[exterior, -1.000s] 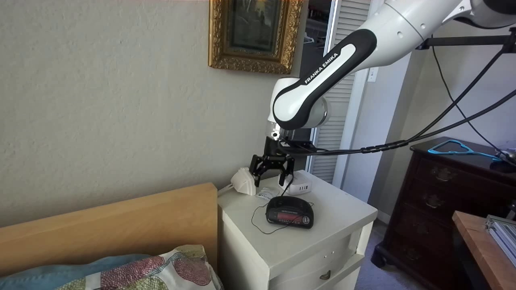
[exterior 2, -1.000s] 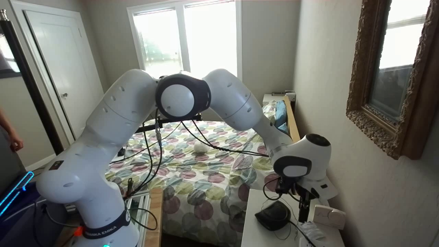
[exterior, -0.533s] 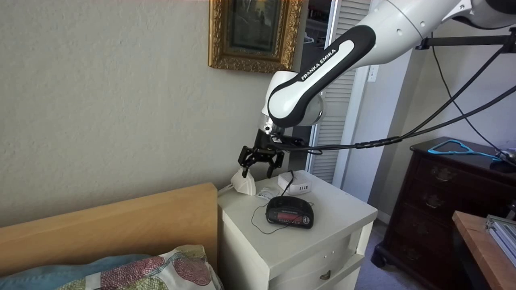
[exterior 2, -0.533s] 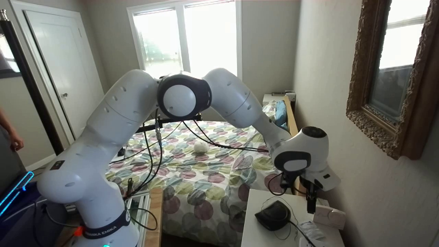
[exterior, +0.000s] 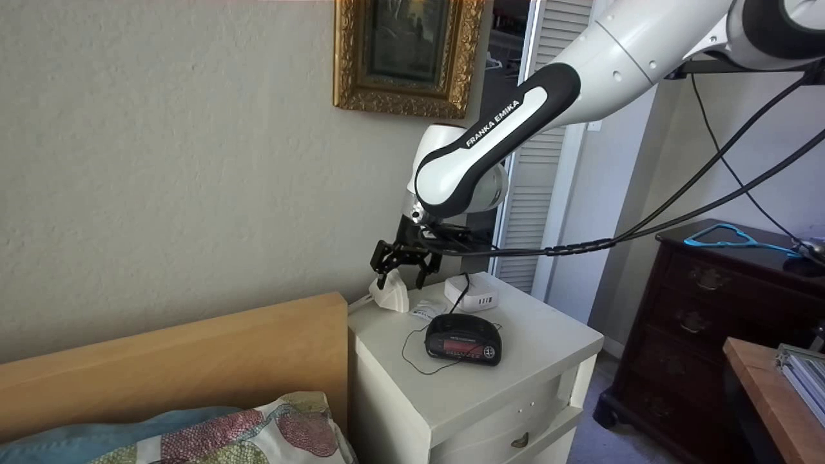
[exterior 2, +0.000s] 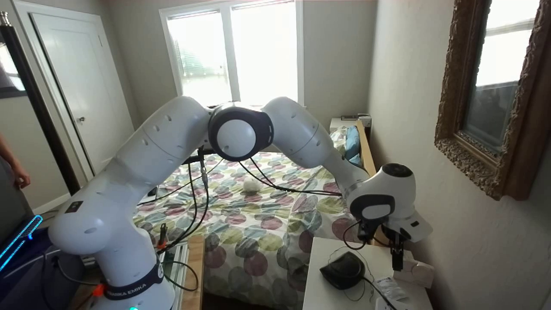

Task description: Move the white object to the left

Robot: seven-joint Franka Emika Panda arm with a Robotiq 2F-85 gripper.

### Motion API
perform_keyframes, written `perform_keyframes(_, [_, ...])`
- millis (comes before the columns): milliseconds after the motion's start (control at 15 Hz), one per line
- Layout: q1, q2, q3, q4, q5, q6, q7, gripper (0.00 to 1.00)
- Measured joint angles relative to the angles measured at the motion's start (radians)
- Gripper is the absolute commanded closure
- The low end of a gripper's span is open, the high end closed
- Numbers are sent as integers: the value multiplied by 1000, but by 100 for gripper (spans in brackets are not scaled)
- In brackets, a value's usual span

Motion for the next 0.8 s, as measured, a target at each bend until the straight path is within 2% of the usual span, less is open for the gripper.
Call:
perform_keyframes(200, [9, 38, -27, 49, -1, 0, 5, 0])
perform_keyframes(267, [11, 47, -33, 62, -1, 0, 6, 25])
perform_keyframes(400, [13, 56, -38, 80, -1, -1, 7, 34])
perform_keyframes(800, [17, 60, -32, 88, -1, -33, 4, 77])
